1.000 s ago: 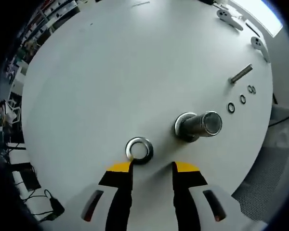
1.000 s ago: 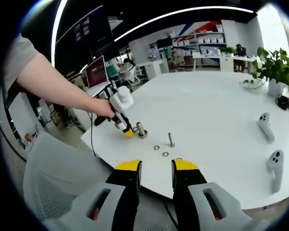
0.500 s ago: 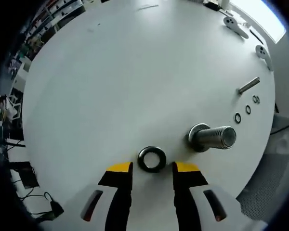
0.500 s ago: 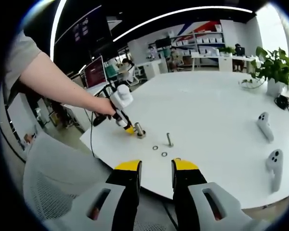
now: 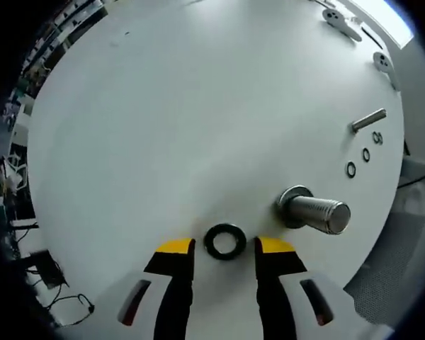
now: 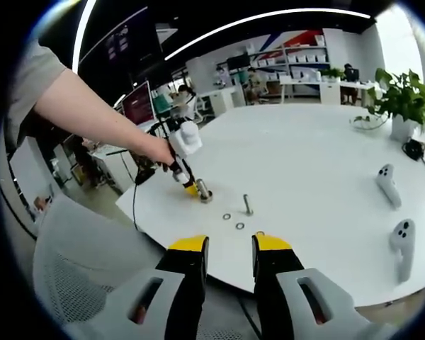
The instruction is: Place the washer onto the threaded stud by aligning its center hole with the stud, sliding it down to the base, and recovering from edge contact or off-axis alignment until the washer reaches the visible bottom stop.
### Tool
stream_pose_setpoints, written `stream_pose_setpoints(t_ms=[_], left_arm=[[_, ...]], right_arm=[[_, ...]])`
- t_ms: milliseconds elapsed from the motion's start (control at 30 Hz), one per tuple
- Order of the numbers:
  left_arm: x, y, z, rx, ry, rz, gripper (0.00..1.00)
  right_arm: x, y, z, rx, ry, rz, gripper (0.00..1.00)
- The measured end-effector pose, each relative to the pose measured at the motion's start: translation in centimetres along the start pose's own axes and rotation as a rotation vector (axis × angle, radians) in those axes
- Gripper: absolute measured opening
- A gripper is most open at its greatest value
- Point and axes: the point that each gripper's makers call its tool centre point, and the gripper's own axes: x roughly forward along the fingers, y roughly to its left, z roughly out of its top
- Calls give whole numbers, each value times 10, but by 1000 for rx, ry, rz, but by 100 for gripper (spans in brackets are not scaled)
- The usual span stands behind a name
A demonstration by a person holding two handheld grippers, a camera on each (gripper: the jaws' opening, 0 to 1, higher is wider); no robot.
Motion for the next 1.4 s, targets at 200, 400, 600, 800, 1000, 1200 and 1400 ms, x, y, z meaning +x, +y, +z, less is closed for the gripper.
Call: stream_pose_setpoints(t_ms=[200,400,600,800,1000,1200,1400], left_arm=[[0,3,-1,35,-6,-2,27],[2,4,0,41,-9,5,20],[4,3,0,17,3,17,20],[2,4,1,20,-24,18,20],[1,3,1,35,-43,37,19],[-2,-2,-9,64,-49,37,19],[-14,-1,-9,31,-92,26,19]], right_arm=[[0,0,-1,-2,5,-1,27],[0,0,-1,0,4,-4,27],[0,-1,-1,-3,6,-4,27],[0,-1,-1,-2,3,-2,27],[-1,-1,-1,0,1,-2,27],[0,-1,0,1,-2,1,27],[0,-1,-1,2,8,-3,26]])
